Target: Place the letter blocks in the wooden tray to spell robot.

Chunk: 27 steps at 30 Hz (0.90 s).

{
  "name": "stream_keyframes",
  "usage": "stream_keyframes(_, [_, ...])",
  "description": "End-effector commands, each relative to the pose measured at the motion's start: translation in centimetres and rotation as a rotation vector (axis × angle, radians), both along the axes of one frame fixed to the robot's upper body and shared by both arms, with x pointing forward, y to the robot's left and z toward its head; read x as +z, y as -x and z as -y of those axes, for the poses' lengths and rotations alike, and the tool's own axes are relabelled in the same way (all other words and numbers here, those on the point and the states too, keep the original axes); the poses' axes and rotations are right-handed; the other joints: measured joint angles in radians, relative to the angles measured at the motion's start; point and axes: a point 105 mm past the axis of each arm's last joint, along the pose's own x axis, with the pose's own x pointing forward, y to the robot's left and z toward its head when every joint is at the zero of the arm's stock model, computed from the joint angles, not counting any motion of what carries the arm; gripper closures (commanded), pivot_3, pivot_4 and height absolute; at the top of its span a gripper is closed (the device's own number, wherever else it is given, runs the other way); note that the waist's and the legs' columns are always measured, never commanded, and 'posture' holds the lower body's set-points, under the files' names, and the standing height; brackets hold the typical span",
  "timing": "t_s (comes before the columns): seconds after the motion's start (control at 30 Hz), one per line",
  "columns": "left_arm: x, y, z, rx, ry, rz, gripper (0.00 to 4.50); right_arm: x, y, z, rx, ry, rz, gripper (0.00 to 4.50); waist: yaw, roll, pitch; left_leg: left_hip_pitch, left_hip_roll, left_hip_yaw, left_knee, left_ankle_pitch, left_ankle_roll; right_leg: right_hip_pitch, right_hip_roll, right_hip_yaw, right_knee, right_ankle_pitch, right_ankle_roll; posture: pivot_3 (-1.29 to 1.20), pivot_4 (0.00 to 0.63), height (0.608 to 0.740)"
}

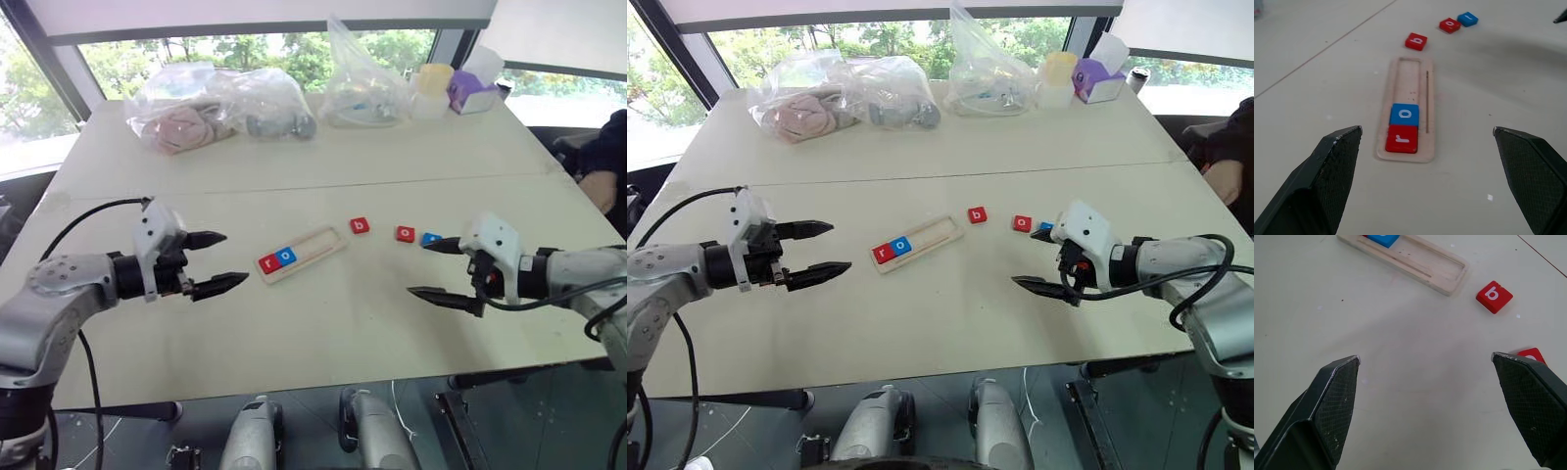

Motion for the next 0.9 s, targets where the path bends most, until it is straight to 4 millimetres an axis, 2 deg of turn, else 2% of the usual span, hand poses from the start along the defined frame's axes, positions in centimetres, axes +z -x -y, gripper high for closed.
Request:
stream_keyframes(0.03, [0.8,0.0,-0.1,-0.018,-0.029,0.041,0.0,0.9,-0.2,-0.2,0.021,0.007,0.042,0.06,0.001,0.0,0.0,0.0,0.0,0.0,0.0,0.0,0.0,0.0,0.0,0.0,0.0,0.0,0.0,0.0,0.15,0.74])
stream_keyframes(0.57, [0.6,-0.1,0.7,-0.041,-0.054,0.073,0.0,0.7,-0.3,-0.5,0.018,0.013,0.055,0.06,0.001,0.0,0.0,0.0,0.0,0.001,0.0,0.0,0.0,0.0,0.0,0.0,0.001,0.0,0.0,0.0,0.15,0.74])
stream_keyframes(0.9, [-2.3,-1.9,2.3,-0.056,-0.093,0.12,0.0,0.4,-0.3,-1.0,0.01,0.009,0.064,0.06,0.004,0.0,0.0,0.0,0.0,0.001,0.0,0.0,0.0,0.0,0.0,0.0,0.001,0.0,0.0,0.0,0.15,0.74])
